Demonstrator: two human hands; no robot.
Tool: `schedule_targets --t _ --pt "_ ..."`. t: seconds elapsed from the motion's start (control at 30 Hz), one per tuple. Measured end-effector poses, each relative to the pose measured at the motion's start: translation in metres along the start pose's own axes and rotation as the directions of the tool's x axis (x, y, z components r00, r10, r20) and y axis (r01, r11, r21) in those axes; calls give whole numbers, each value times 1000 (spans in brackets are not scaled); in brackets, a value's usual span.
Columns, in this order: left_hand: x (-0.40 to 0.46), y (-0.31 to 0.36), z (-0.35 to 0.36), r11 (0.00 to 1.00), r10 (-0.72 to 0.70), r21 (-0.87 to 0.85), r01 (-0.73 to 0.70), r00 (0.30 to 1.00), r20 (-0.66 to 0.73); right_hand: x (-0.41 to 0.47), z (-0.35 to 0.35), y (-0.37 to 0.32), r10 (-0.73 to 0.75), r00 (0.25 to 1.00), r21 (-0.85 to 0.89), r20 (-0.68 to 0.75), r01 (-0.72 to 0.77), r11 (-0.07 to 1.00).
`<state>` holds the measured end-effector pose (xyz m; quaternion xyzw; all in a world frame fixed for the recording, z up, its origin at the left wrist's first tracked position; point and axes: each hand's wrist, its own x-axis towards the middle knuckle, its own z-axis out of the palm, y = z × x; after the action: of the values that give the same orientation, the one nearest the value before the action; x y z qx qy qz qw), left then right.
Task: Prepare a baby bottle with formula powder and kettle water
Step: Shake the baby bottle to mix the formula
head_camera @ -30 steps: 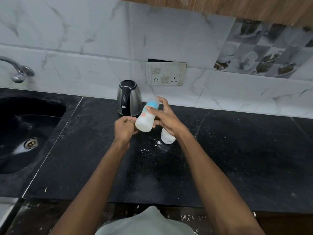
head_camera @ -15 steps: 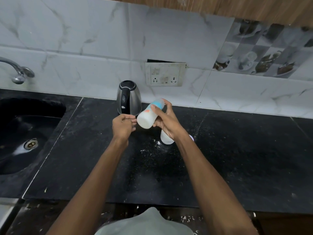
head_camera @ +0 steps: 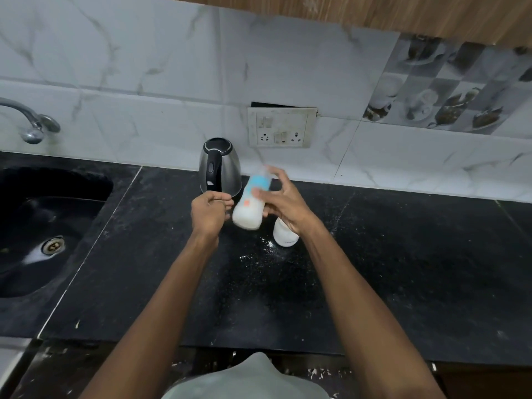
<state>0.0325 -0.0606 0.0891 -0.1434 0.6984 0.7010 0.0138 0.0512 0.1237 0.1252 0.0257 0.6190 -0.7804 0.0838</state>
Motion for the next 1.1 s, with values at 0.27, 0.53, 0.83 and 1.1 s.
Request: schedule_targets --t 0.27,0.53,0.83,1.1 --pt "3 7 4 1000 -13 9 13 1000 0 6 8 -2 -8 998 120 -65 16 993" --pt "4 6 1 999 -39 -3 39 999 16 14 13 0 -42 990 80 -136 53 995" --pt "6 5 2 998 -49 -24 49 998 29 29 18 18 182 974 666 -133 -48 744" --pt "11 6 4 999 -52 -15 52 997 54 30 5 35 442 891 818 104 -330 472"
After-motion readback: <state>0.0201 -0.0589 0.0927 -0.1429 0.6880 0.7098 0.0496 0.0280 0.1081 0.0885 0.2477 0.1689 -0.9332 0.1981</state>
